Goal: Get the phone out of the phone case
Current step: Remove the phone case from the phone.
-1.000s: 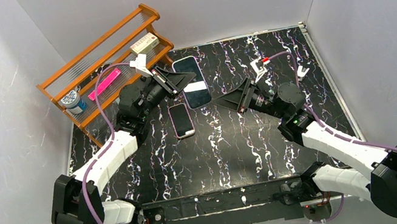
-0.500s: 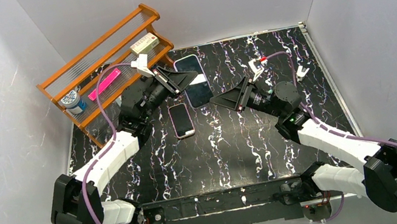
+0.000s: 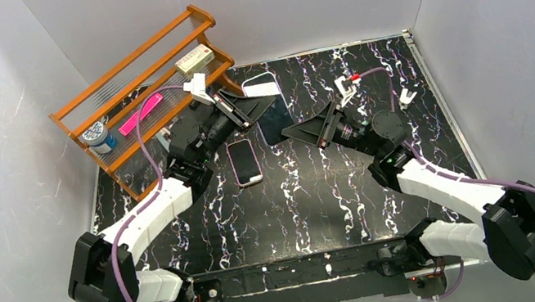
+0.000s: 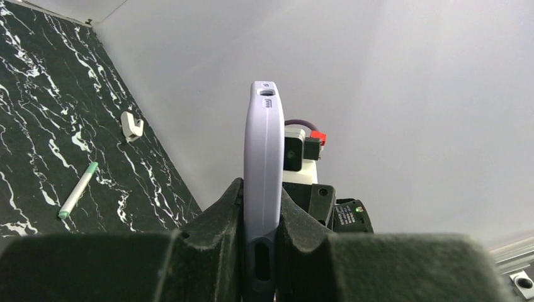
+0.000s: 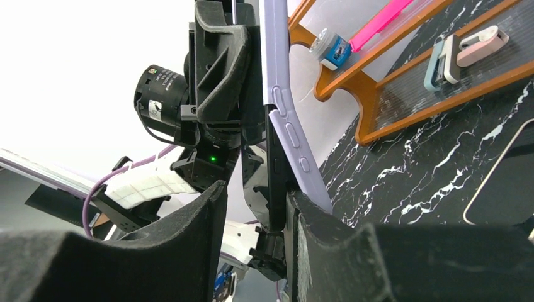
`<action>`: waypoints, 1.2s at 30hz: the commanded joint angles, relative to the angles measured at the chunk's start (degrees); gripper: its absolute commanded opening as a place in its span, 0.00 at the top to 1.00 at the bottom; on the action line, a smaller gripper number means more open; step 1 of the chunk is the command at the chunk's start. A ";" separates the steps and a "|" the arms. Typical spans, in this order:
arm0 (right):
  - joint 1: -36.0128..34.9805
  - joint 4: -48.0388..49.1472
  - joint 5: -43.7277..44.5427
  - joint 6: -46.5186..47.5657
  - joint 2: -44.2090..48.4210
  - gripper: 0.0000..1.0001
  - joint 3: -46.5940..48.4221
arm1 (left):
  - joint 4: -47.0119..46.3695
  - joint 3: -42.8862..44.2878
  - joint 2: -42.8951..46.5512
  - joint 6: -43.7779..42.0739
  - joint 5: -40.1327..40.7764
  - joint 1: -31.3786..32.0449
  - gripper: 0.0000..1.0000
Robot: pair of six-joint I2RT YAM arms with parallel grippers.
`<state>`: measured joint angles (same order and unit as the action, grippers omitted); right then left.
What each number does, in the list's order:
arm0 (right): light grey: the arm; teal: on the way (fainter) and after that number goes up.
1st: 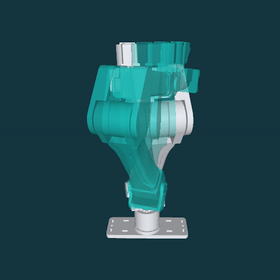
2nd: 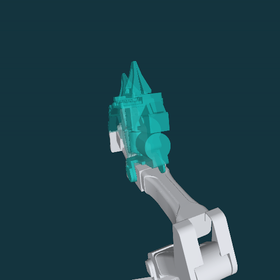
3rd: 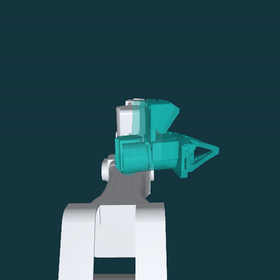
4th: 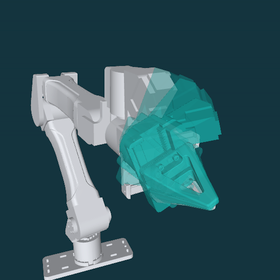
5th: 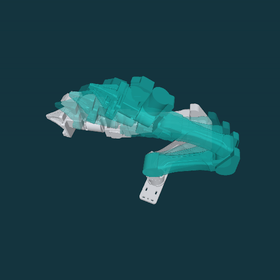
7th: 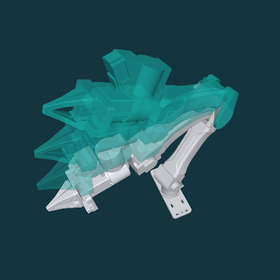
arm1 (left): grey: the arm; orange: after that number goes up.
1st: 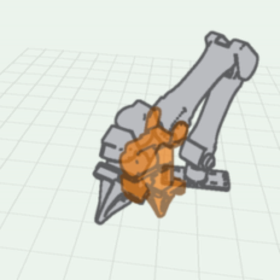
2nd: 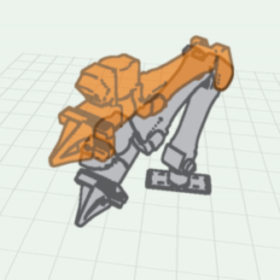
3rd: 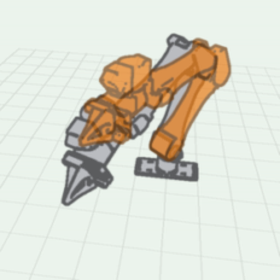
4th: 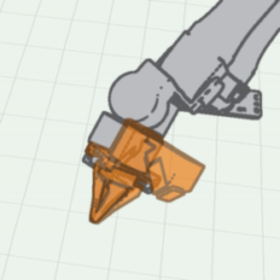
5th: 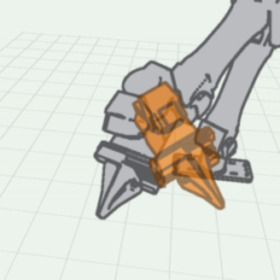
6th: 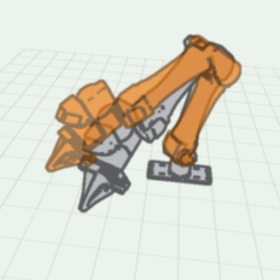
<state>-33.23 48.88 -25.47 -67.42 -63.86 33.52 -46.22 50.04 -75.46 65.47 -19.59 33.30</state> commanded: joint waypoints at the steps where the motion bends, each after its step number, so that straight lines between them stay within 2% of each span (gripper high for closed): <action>1: 0.85 7.71 1.39 -0.23 -1.30 0.55 1.68 | -5.96 1.70 1.02 3.14 -6.24 4.26 1.00; 5: 2.06 9.51 1.30 -0.61 -2.15 0.58 2.57 | -6.29 1.60 0.31 2.47 -8.23 5.81 1.00; 8: 2.46 11.74 0.52 -1.50 -3.56 0.64 3.60 | -6.32 1.05 0.16 2.24 -8.51 6.85 1.00; 12: 2.80 12.90 -1.92 -1.75 -4.69 0.79 5.26 | -5.84 -0.60 2.05 -0.32 -6.66 6.74 1.00; 16: 3.16 12.86 -2.15 -2.25 -3.99 0.98 4.87 | -2.78 -1.13 3.62 -3.45 -4.44 5.82 0.84; 18: 3.48 12.59 -2.20 -2.72 -3.39 0.99 4.51 | -0.98 -1.53 4.69 -4.81 -3.10 5.12 0.70; 24: 4.30 10.65 -1.21 -3.34 -1.37 0.99 4.98 | 5.23 -4.70 11.09 -10.91 0.84 3.05 0.39; 29: 4.50 8.44 0.11 -3.07 -0.44 0.99 6.48 | 7.22 -8.78 15.37 -13.18 2.75 2.82 0.31; 36: 4.56 7.98 1.03 -4.03 -0.55 0.99 7.67 | 9.83 -12.03 16.30 -13.32 2.66 2.85 0.29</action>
<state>-28.91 52.16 -26.65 -71.00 -66.67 37.04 -38.00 39.77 -60.20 53.67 -17.76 36.38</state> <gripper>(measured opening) 0.138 0.706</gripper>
